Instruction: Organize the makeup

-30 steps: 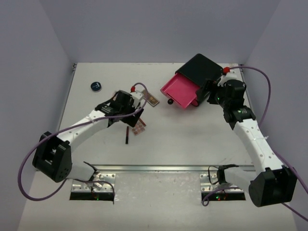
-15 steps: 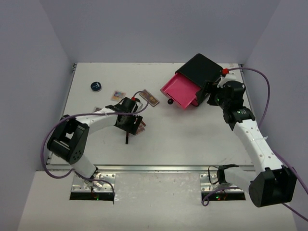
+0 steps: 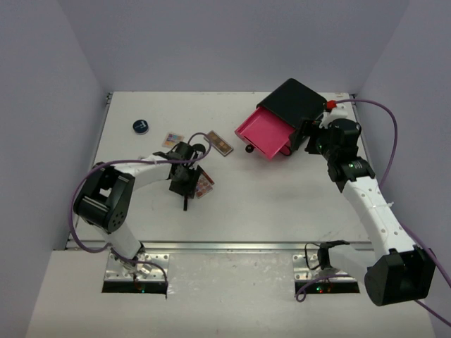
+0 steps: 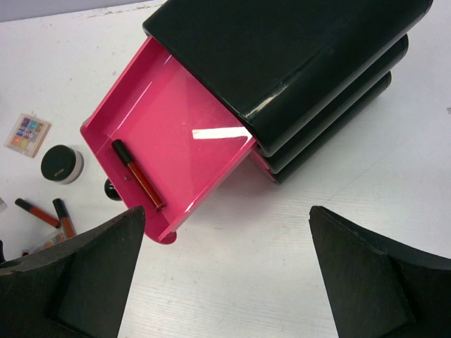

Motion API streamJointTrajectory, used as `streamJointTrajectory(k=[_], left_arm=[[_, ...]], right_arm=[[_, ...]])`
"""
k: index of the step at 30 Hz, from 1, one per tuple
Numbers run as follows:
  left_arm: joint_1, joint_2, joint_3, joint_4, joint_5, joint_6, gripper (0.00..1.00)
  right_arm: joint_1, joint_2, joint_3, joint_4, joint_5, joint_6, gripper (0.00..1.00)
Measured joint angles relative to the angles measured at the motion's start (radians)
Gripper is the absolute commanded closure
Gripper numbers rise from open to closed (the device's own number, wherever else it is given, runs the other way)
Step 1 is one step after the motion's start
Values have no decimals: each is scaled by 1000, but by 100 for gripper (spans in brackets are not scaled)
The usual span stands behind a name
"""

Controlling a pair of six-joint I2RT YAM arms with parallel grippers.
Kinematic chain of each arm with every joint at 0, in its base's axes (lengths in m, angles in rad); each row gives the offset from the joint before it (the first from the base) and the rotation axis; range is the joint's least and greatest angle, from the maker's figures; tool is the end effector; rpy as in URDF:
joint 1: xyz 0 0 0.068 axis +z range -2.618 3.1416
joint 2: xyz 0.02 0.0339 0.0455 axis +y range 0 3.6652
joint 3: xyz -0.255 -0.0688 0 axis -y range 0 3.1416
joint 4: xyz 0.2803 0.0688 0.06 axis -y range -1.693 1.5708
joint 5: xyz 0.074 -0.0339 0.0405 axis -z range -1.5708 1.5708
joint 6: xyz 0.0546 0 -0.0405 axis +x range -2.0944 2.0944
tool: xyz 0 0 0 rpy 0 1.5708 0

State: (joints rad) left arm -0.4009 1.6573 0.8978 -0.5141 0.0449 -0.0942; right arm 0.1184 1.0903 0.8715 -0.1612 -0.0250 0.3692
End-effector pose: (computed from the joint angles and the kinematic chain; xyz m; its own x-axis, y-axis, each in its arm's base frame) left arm 0.2976 -0.1288 0.0951 -0.9143 0.2855 -0.2875 0.3174 0.9457 -0.0703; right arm 0.3059 0.0378 0.2897 -0.3944 0.3164 -0.8627 0.0013 0.9391 0.3438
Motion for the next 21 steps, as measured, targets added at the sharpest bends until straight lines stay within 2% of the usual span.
streamJointTrajectory(k=[3,4,6,8,21], left_arm=[[41,13,12,3,26,-17,67],[55,14,12,4,34,-22,74],[73,16,11,4,49,-30,95],[85,22,12,7,63,-39,100],[172,7,0,9,139,-35,100]], right_arm=[[0,0,0,0,10,-4,1],[0,0,0,0,17,-6,1],[0,0,0,0,27,-9,1],[0,0,0,1,37,-12,1],[0,-1,0,3,51,-15,1]])
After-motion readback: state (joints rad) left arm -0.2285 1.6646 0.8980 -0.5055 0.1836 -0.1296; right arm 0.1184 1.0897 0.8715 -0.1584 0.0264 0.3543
